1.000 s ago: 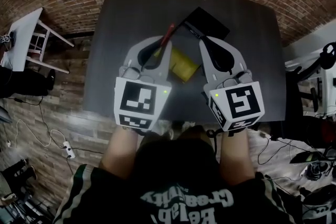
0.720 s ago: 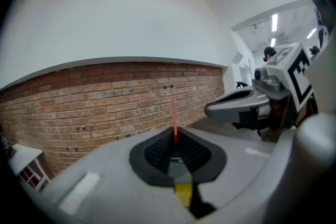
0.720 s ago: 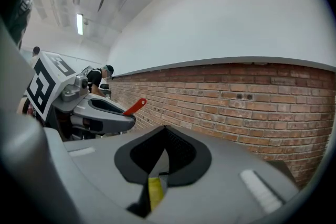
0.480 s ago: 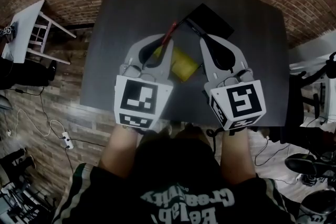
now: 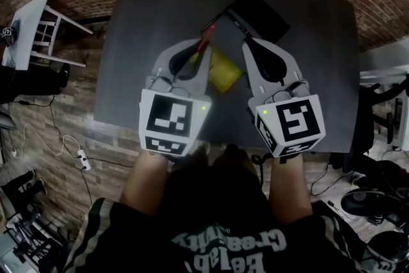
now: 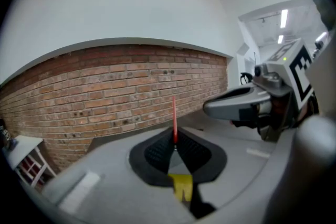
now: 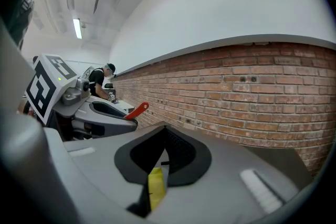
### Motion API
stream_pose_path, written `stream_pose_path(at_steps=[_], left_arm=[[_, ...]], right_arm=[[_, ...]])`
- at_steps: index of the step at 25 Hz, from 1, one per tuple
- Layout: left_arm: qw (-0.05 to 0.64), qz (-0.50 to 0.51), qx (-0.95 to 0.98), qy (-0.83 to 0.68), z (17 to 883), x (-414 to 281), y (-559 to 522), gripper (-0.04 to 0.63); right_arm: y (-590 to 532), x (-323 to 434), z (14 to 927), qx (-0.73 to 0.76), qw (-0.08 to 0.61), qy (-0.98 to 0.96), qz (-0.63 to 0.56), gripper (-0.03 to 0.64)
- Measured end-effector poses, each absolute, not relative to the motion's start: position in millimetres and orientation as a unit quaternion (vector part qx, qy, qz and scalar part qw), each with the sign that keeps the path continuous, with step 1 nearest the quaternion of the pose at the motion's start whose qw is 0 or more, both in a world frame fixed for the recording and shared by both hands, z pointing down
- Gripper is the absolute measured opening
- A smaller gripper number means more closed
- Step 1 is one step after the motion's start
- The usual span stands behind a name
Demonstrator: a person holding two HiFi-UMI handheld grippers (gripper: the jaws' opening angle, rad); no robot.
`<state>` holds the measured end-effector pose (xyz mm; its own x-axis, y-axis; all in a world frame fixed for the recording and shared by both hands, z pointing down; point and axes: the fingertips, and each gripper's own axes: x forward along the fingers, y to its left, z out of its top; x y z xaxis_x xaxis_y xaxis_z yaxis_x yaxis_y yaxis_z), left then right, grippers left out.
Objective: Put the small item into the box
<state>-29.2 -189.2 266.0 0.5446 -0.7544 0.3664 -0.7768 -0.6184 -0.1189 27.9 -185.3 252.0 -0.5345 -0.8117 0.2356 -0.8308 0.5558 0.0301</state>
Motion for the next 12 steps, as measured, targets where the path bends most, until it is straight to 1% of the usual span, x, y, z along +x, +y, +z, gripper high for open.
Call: stream_pose_path(at_steps=[12], left_arm=[[0.068, 0.215, 0.872, -0.435, 309.5, -32.7, -187.7, 0.014]], right_arm=[[-186.9, 30.9, 283.0, 0.464, 0.128, -0.874, 0.065, 0.006]])
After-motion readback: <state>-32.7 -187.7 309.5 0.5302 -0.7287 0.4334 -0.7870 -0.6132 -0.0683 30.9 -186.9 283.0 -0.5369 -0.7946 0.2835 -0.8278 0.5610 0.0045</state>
